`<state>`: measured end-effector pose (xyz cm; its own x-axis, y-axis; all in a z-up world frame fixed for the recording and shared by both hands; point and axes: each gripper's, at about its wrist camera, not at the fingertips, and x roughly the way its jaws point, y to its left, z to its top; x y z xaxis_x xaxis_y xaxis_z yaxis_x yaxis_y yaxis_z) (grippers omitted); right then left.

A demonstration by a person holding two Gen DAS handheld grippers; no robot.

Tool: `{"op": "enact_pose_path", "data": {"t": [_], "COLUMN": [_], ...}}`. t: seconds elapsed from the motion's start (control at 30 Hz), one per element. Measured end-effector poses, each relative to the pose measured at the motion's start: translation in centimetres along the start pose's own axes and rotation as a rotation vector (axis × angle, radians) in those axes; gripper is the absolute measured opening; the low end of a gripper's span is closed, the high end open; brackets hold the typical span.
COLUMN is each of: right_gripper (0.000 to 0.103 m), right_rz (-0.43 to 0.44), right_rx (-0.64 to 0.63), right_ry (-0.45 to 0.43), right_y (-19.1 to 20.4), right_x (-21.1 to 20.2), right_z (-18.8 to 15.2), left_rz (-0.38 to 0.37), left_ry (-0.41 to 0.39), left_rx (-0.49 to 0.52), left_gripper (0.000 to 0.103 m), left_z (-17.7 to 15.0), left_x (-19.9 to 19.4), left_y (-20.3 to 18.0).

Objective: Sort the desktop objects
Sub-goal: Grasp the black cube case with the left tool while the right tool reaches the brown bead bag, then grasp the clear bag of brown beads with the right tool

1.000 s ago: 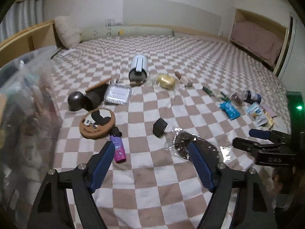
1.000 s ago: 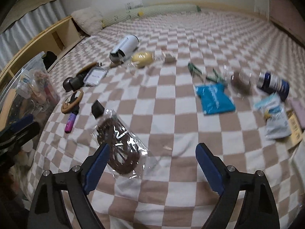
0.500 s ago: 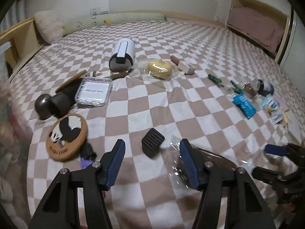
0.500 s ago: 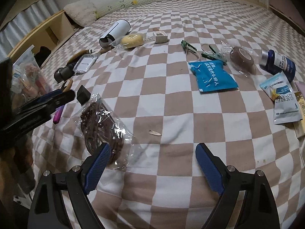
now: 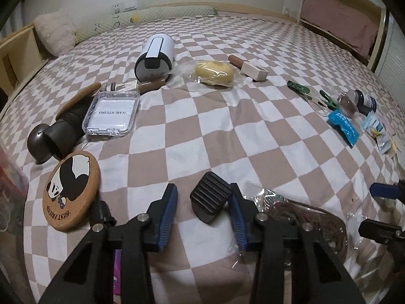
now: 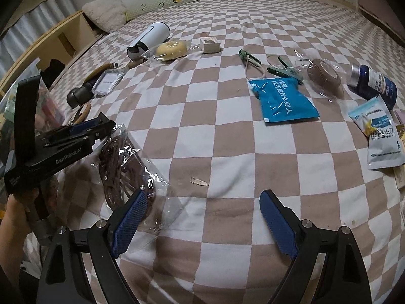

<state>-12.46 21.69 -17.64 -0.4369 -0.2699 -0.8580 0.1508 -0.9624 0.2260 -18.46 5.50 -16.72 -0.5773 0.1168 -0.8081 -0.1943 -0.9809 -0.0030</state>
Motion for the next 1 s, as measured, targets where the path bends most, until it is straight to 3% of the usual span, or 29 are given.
{"op": "enact_pose_path", "data": {"t": [0.03,0.07,0.6,1.0], "right_gripper": [0.091,0.091,0.091,0.091], "right_rz": [0.0,0.0,0.085,0.197], "right_rx": [-0.003,-0.005,-0.048,-0.065], "right_ry": [0.0,-0.001,-0.008,0.034], "right_y": [0.1,0.2,1.9,3.8], "right_x": [0.0,0.0,1.3,3.2], "right_z": [0.0,0.0,1.3,2.1], "left_rz": [-0.003,-0.004,0.019,-0.081], "left_ry": [-0.002,-0.004,0.006,0.045], "left_rx": [0.0,0.0,-0.044,-0.035], "left_gripper": [0.029,0.028,0.028,0.028], "left_z": [-0.1,-0.1,-2.0,-5.6], "left_x": [-0.1,-0.1,-2.4,-4.4], "left_y": [0.0,0.0,1.9,0.8]}}
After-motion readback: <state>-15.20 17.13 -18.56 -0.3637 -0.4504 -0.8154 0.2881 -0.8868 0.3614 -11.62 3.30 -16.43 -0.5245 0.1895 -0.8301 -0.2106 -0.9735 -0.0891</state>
